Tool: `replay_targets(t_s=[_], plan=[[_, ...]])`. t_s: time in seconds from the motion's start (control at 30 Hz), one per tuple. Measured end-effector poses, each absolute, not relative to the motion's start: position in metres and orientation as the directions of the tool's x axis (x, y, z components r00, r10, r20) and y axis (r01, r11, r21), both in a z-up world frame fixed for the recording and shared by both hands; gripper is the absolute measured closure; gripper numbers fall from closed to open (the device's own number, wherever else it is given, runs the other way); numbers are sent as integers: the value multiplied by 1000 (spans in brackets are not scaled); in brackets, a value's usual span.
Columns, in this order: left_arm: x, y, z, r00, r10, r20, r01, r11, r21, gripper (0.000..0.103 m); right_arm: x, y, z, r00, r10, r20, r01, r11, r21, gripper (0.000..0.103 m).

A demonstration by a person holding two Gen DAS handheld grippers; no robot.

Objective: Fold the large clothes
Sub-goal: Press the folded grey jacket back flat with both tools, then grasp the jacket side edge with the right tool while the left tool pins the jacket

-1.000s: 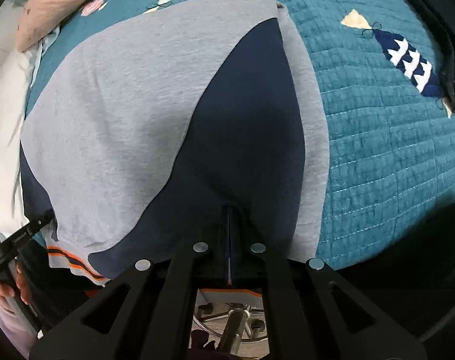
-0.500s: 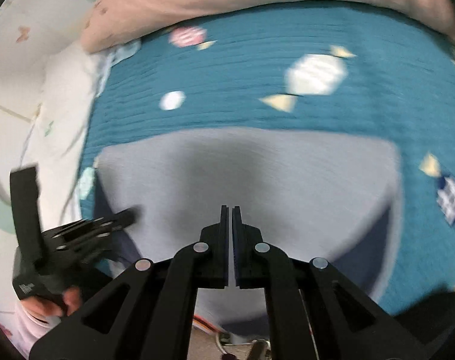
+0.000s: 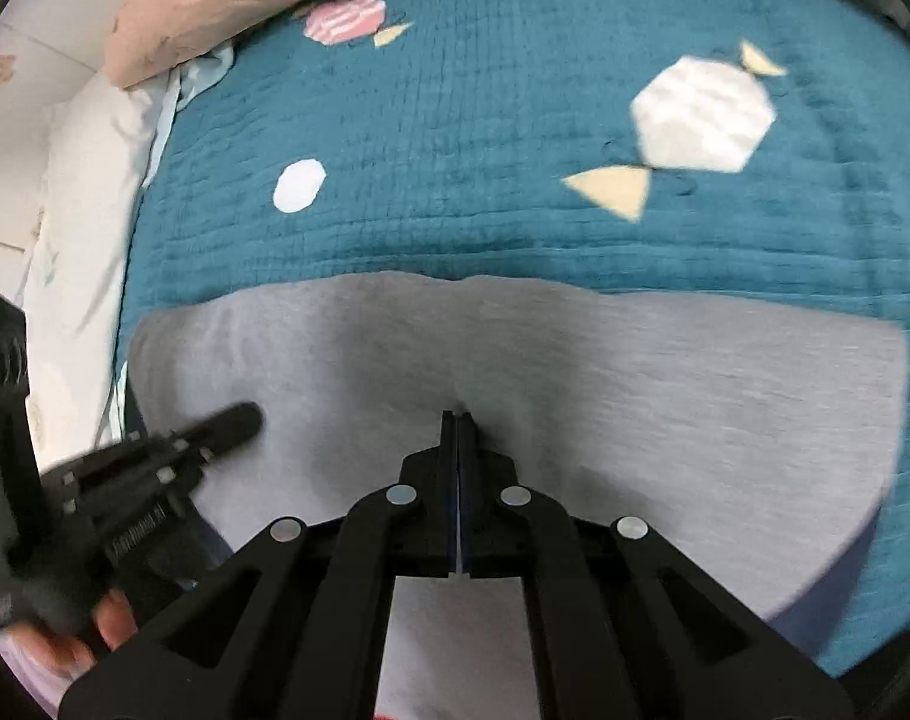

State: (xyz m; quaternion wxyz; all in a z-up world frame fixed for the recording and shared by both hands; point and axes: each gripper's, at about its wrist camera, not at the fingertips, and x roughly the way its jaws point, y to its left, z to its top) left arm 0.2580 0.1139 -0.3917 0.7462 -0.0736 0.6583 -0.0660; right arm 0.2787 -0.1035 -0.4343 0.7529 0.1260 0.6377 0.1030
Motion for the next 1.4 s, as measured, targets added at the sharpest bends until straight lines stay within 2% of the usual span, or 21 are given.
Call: replay_targets(t_s=[0.1,0.2,0.37,0.47,0.53,0.67,0.77,0.9,1.13,1.27,1.4], plan=[[254,127,-382,128,-218,-968,-4,976,-220,100,272,-128,-424,184,270,-945,32,959,280,103],[255,131,-377,144,-177,-974,3,984,-178,100,271,-156,-424,184,161,-970,75,981,177,103],[273,145,-406,121,-178,-977,-66,980,-187,100,274,-195,-451,167,211,-963,161,958,238,103],[277,149,-408,113,-190,-975,-89,976,-200,100,278,-181,-454,167,142,-976,142,976,166,103],[274,147,-402,110,-170,-979,-63,982,-178,100,278,-175,-447,154,109,-982,123,984,129,103],[263,154,-395,122,-100,-988,-47,993,-106,101,266,-190,-426,167,132,-977,161,974,159,103],[264,156,-401,123,-103,-987,-53,992,-111,101,260,-205,-433,189,124,-974,202,966,162,103],[269,136,-392,104,-9,-995,-17,1000,-11,100,265,-215,-444,182,150,-972,249,949,193,103],[260,95,-349,163,-105,-981,40,994,-100,100,231,-248,-393,294,220,-930,257,919,299,100],[263,52,-331,187,-206,-961,98,977,-190,100,207,-260,-383,319,187,-929,259,926,275,97],[287,14,-355,154,-234,-960,92,971,-222,102,191,-260,-387,326,218,-920,267,912,311,97]])
